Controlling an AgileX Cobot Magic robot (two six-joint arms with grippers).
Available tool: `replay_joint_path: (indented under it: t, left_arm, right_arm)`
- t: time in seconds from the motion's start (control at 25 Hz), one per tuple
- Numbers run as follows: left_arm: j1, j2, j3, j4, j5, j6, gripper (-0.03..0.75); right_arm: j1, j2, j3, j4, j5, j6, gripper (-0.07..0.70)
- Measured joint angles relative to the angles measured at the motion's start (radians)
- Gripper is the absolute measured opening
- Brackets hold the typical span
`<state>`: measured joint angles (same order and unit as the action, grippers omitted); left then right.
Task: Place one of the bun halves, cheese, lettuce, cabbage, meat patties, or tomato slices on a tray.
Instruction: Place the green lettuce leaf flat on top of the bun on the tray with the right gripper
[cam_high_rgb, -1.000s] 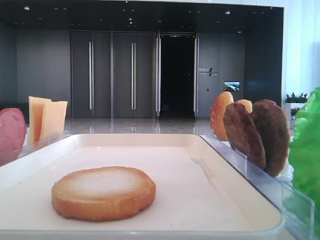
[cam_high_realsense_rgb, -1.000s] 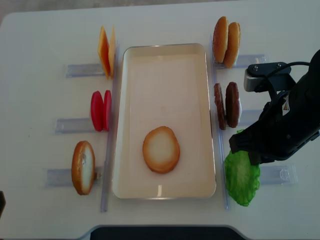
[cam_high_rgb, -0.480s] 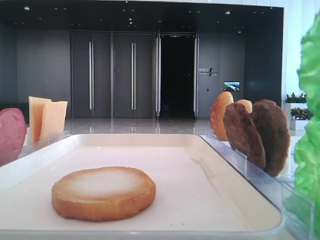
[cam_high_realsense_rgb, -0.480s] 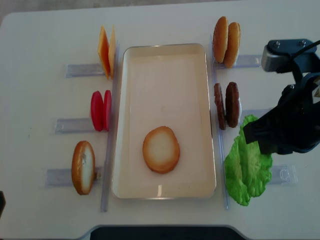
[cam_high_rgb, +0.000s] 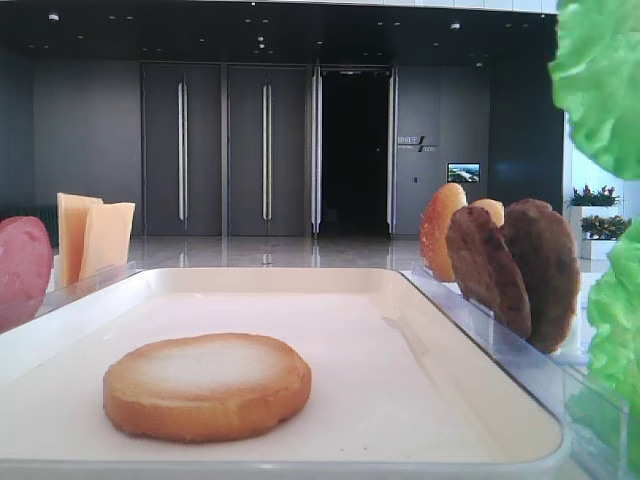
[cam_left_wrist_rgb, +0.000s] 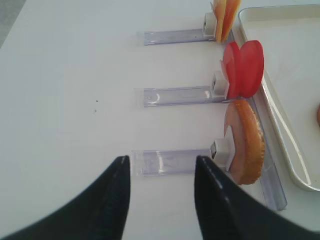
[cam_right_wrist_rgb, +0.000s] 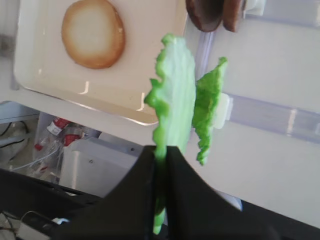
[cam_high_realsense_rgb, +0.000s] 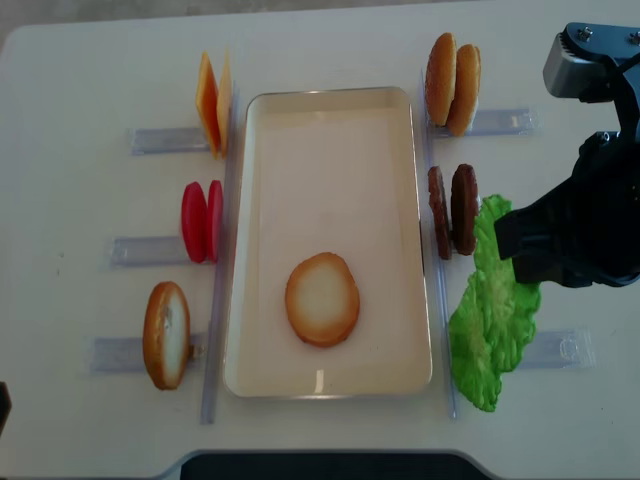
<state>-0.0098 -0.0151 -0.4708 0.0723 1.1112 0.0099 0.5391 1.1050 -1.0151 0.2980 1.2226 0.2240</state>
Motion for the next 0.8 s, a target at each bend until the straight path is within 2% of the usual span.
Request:
replay_joint_path:
  t: [0.16,0.4,0.8]
  left_arm:
    - [0.000,0.000,0.000,0.000,0.000,0.000,0.327]
    - [0.000,0.000,0.000,0.000,0.000,0.000,0.327]
    - [0.000,0.000,0.000,0.000,0.000,0.000,0.327]
  right_arm:
    - [0.006,0.000,0.000,0.169,-0.002,-0.107,0.039]
    - [0.037,0.005,0.000,0.417,-0.058,-0.260,0.039]
    - [0.123,0.153,0.000,0.579,-0.153,-0.400,0.039]
